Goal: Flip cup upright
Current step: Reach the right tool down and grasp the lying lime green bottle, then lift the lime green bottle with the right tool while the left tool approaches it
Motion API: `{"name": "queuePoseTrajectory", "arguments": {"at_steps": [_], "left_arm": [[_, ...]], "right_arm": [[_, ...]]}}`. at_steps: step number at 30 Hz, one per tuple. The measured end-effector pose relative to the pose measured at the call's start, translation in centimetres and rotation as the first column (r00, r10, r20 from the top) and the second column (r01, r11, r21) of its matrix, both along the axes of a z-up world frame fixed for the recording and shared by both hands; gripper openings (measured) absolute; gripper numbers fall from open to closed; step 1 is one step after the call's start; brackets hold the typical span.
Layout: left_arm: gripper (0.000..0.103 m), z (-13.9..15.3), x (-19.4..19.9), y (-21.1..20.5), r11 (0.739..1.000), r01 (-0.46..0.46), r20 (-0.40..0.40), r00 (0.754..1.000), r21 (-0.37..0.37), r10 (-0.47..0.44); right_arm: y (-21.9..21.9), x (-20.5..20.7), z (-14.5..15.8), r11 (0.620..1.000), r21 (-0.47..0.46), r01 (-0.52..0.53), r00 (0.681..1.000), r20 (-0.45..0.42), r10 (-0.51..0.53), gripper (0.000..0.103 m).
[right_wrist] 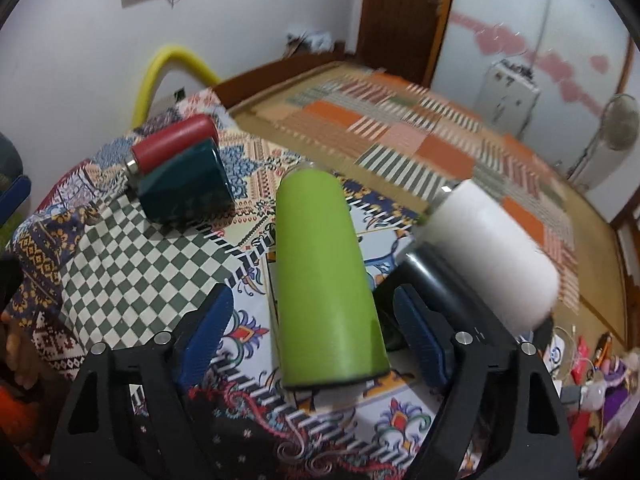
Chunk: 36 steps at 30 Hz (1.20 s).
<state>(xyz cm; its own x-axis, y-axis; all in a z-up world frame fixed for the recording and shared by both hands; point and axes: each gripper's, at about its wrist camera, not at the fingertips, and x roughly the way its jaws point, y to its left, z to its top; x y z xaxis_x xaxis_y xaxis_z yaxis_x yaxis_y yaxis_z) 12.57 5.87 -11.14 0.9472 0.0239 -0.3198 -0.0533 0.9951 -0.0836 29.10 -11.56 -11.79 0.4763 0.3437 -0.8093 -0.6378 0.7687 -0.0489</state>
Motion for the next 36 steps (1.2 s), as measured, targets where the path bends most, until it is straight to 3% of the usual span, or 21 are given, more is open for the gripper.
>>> {"name": "queuePoseTrajectory", "arguments": {"at_steps": [3, 17, 22, 36], "left_arm": [[0.103, -0.3, 0.2, 0.2, 1.0, -0.003, -0.001, 1.0, 0.0, 0.003], [0.103, -1.1, 1.1, 0.6, 1.0, 0.0, -0.019, 1.0, -0.017, 0.0], [0.103, -1.0, 1.1, 0.9, 1.0, -0.007, -0.016, 1.0, -0.02, 0.006], [0.103, -0.7, 0.5, 1.3, 0.999, -0.039, -0.022, 0.999, -0.018, 0.038]], "right_arm": [[0.5, 1.5, -0.5, 0.999, -0.025, -0.027, 0.997, -0.069, 0.025, 0.064], [2.6, 2.8, -2.5, 0.981, -0.178, -0.077, 0.994, -0.096, 0.06, 0.066], [3.3, 4.0, -4.2, 0.978, -0.19, -0.082, 0.984, -0.173, 0.049, 0.064], [3.7, 0.8, -2.8, 0.984, -0.166, -0.068, 0.994, -0.091, 0.053, 0.062]]}}
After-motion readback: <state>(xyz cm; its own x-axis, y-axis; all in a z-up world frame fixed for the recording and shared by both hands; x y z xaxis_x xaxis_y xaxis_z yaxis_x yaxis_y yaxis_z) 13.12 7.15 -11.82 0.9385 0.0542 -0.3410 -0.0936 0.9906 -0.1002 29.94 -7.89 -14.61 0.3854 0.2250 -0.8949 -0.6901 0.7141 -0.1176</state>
